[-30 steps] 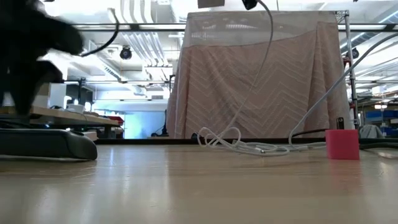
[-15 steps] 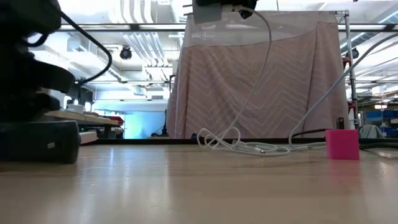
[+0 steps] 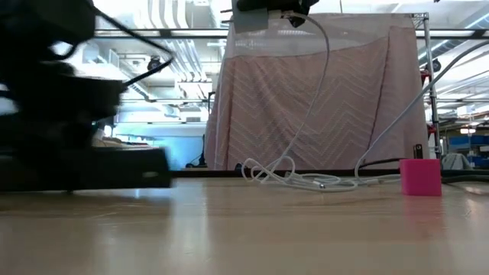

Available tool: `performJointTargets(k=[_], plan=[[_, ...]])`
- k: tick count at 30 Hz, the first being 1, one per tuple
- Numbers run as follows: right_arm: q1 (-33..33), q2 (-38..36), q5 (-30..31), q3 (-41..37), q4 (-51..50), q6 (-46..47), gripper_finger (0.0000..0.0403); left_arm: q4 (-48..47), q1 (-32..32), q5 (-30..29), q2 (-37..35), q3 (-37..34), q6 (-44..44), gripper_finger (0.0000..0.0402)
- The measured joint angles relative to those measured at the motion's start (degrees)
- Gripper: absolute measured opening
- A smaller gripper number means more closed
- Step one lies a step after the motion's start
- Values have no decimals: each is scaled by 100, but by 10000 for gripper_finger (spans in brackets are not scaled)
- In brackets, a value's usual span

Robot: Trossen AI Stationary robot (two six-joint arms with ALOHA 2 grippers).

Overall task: Plug in charger cables
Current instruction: Insert the white charger adapter into left black outlet extension

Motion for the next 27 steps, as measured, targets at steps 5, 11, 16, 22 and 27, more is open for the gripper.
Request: performJointTargets(k=[5,11,16,22,27], plan=[[0,116,-16,2,34,-107,105,685,207,-1214,952,819,917,154],[0,173,-17,-1,-89,-103,105,1402,647,-410,1928,1804,1688,208],[0,174,-17,-2,-270,-52,105,962,746,-198,1977,2190,1712,230],[1,174,-17,0,-293,-98,105,748,726,-8,1443,2192,1697,220],[0,167,-15,4,-258,-98,105,379,680,133,815,2192,1540,204]])
